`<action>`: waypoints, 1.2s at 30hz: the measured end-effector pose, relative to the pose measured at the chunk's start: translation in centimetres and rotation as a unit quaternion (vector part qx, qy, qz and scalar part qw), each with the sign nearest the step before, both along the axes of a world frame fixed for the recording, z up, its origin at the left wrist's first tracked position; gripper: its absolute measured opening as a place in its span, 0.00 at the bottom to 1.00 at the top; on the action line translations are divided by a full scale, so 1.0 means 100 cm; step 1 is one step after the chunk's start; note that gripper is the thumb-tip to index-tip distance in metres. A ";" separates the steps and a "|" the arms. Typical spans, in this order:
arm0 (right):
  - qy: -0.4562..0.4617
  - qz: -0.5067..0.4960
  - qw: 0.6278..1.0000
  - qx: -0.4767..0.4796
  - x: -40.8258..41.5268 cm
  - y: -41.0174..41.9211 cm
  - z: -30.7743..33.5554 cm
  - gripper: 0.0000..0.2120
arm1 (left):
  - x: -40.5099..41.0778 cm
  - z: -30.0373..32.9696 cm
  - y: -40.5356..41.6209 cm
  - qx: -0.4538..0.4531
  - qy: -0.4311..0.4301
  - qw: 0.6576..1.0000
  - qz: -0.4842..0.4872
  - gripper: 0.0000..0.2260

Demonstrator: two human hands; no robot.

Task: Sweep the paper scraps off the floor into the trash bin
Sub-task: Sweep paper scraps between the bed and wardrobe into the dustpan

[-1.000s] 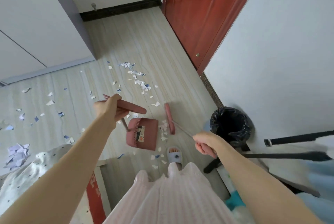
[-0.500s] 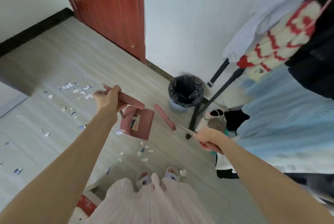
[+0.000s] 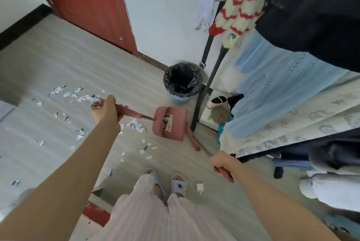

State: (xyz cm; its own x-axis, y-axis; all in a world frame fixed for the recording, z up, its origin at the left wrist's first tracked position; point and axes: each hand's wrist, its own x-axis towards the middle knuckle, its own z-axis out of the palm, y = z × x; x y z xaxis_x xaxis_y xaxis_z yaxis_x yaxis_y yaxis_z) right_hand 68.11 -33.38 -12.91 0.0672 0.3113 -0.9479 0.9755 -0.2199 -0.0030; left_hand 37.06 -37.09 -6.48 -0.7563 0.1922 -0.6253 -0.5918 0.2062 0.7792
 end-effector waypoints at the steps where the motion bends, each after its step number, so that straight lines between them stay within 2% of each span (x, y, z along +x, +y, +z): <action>1: 0.001 -0.005 1.000 -0.013 0.002 -0.003 -0.003 0.23 | 0.001 0.001 -0.008 0.010 -0.009 1.000 0.021 0.12; 5: 0.022 -0.027 0.999 -0.040 -0.008 -0.014 -0.001 0.22 | -0.002 -0.001 -0.039 0.022 -0.014 0.996 0.081 0.11; 7: 0.035 0.000 0.998 -0.052 -0.020 -0.022 0.002 0.32 | -0.003 0.001 -0.053 0.031 -0.009 0.994 0.106 0.12; 8: 0.050 0.009 0.997 -0.051 -0.025 -0.027 0.001 0.33 | -0.005 0.002 -0.058 0.033 -0.007 0.992 0.118 0.12; 9: 0.055 0.018 0.997 -0.045 -0.036 -0.034 0.003 0.29 | -0.009 0.003 -0.068 0.040 -0.008 0.990 0.138 0.13; 12: 0.058 -0.060 0.995 -0.048 -0.057 -0.048 -0.001 0.17 | -0.024 0.002 -0.088 0.059 -0.030 0.981 0.184 0.13; 17: 0.066 -0.219 0.967 -0.108 -0.101 -0.070 -0.014 0.17 | -0.055 -0.007 -0.137 0.092 -0.094 0.968 0.215 0.05; 21: 0.081 -0.298 0.941 -0.140 -0.142 -0.080 -0.016 0.17 | -0.078 -0.015 -0.164 0.169 -0.170 0.936 0.257 0.10; 25: 0.104 -0.305 0.936 -0.144 -0.185 -0.095 -0.015 0.14 | -0.107 -0.032 -0.192 0.202 -0.209 0.905 0.309 0.10; 31: 0.163 -0.391 0.889 -0.173 -0.239 -0.102 -0.014 0.15 | -0.151 -0.049 -0.235 0.250 -0.255 0.850 0.388 0.05; 33: 0.172 -0.408 0.882 -0.159 -0.243 -0.098 -0.013 0.16 | -0.158 -0.051 -0.244 0.235 -0.257 0.863 0.365 0.05; 36: 0.159 -0.403 0.892 -0.129 -0.251 -0.105 -0.012 0.14 | -0.171 -0.047 -0.251 0.220 -0.260 0.877 0.338 0.07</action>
